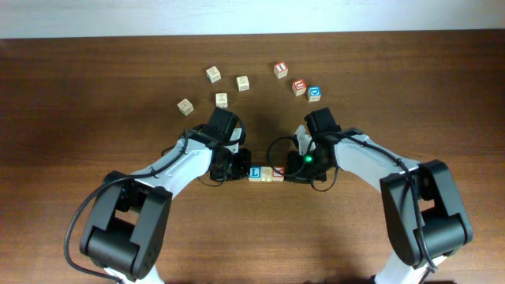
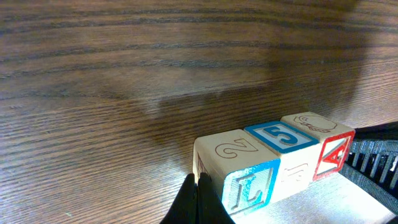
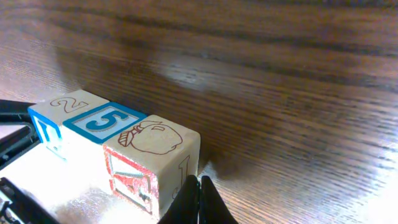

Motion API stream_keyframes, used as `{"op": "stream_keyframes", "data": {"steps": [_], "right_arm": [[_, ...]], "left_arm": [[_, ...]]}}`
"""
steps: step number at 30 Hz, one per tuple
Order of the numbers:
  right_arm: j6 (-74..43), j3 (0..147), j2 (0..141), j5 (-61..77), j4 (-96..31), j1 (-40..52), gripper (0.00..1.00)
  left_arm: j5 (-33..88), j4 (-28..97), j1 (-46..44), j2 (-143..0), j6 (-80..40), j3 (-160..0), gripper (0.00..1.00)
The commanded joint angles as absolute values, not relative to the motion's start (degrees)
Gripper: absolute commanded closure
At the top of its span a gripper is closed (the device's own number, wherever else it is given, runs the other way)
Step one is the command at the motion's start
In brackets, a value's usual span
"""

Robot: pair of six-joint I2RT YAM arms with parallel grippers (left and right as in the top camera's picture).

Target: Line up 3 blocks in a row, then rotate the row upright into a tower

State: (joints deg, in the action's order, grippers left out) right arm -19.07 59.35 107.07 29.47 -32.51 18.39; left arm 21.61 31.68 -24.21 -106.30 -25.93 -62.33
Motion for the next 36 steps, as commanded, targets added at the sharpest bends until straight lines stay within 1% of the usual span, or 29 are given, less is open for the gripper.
{"op": "stream_keyframes", "data": {"steps": [1, 4, 9, 11, 16, 17, 18, 20, 22, 25, 36], "right_arm": [[-18.5, 61.0, 103.9, 27.9, -32.1, 22.2, 0.95], [-19.1, 61.1, 103.6, 26.8, -32.2, 22.7, 0.96], [-24.8, 61.1, 104.6, 23.3, -33.8, 21.8, 0.96], [-26.7, 61.1, 104.9, 23.3, -34.8, 19.9, 0.96], [-26.7, 61.0, 105.3, 23.7, -35.0, 18.7, 0.96], [-25.1, 61.0, 105.3, 26.1, -34.8, 17.8, 0.96], [-20.8, 60.8, 105.3, 31.6, -34.1, 15.4, 0.96], [-18.6, 56.8, 105.4, 39.1, -29.1, 11.4, 0.96], [-17.6, 54.4, 105.4, 43.5, -26.0, 9.7, 0.96], [-17.4, 54.3, 105.4, 43.7, -26.2, 11.1, 0.96], [-20.4, 54.3, 107.2, 41.6, -25.9, 11.2, 0.96]], "left_arm": [[24.3, 31.3, -24.6, -106.7, -24.8, -61.9, 1.0], [24.3, 31.3, -24.6, -106.7, -24.8, -61.9, 1.0], [24.3, 31.4, -24.6, -106.7, -24.8, -61.9, 1.0], [24.3, 31.5, -24.6, -106.7, -24.8, -61.9, 1.0], [24.3, 31.5, -24.6, -106.7, -24.8, -61.9, 1.0], [24.3, 31.6, -24.6, -106.7, -24.8, -61.9, 1.0], [24.3, 31.7, -24.6, -106.7, -24.7, -61.9, 1.0], [24.3, 31.7, -24.6, -106.7, -24.6, -61.9, 1.0], [24.3, 31.7, -24.6, -106.7, -24.6, -62.0, 1.0], [24.3, 31.7, -24.6, -106.7, -24.6, -62.0, 1.0], [24.4, 31.7, -24.6, -106.7, -24.6, -62.0, 1.0]]}}
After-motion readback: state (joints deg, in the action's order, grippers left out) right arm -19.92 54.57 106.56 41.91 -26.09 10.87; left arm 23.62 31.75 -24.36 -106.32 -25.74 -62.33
